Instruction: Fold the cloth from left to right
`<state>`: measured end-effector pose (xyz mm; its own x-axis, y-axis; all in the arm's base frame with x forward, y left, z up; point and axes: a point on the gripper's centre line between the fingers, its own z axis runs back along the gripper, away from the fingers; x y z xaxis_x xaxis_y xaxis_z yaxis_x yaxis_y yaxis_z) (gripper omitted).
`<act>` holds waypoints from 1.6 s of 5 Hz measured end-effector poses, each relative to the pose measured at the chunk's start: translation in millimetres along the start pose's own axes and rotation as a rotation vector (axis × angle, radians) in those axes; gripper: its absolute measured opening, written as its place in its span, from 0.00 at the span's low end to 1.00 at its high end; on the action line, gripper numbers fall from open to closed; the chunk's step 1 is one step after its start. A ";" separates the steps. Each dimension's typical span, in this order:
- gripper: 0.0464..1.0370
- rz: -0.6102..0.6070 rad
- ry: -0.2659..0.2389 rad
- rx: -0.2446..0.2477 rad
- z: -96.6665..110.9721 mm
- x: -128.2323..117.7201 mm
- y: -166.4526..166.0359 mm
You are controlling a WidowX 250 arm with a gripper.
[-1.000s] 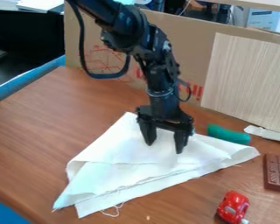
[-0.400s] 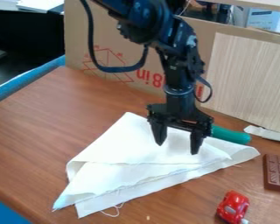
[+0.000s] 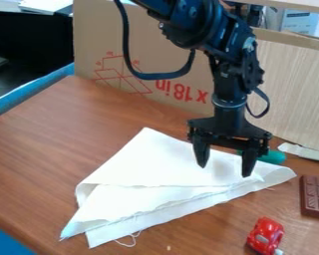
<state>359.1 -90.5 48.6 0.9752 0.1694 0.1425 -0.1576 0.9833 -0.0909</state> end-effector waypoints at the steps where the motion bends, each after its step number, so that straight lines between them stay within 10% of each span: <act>1: 0.96 0.038 -0.017 -0.016 0.1 2.9 -1.9; 8: 0.94 0.083 -0.020 0.011 -33.0 13.6 -18.8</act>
<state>380.4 -108.8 19.7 0.9554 0.2518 0.1544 -0.2397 0.9664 -0.0926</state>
